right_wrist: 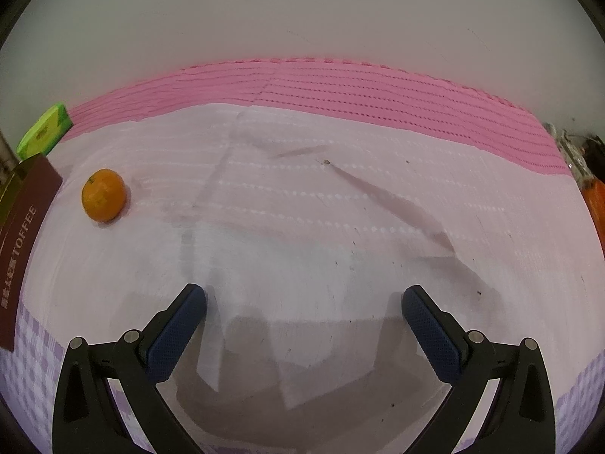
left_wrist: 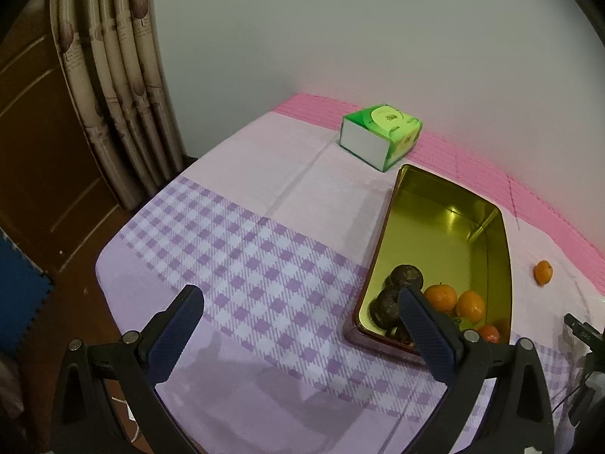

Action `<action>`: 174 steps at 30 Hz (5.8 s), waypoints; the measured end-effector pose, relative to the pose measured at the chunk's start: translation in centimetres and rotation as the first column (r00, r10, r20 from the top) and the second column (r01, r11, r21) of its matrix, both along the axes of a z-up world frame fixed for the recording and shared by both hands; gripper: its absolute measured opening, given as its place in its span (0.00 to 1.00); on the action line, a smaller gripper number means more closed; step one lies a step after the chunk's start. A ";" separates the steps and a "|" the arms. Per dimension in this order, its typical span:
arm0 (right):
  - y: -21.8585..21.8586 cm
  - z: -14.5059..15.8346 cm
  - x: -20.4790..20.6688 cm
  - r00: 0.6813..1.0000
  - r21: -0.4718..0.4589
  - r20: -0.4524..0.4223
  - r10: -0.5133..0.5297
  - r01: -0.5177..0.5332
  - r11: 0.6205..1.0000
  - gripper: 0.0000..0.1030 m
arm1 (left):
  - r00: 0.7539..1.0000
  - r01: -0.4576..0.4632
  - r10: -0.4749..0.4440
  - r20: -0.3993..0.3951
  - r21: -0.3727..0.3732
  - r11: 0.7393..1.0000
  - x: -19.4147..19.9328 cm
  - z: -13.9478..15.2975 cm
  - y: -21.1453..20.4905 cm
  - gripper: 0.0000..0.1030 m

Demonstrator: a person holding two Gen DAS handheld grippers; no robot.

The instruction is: Organize fruits

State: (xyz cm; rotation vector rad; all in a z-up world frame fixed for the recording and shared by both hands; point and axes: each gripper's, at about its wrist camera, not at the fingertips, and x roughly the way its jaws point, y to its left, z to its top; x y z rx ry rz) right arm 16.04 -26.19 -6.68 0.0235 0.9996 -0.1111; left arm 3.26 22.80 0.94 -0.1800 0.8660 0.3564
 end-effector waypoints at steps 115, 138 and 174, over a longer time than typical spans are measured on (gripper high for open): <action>34.8 4.0 -4.3 0.777 0.074 0.015 0.630 -0.629 0.774 0.41 | 0.992 -0.087 0.085 -0.089 -0.021 0.996 0.0 -1.4 1.5 0.99; 32.7 6.8 -7.0 0.812 0.086 0.088 0.577 -0.584 0.807 0.91 | 0.995 -0.009 0.008 -0.104 -0.009 1.000 0.1 -1.5 -0.5 0.99; 30.7 4.8 -9.0 0.854 0.041 -0.004 0.520 -0.520 0.853 0.95 | 0.982 0.140 -0.133 -0.137 0.043 0.989 0.2 -1.9 -4.0 0.99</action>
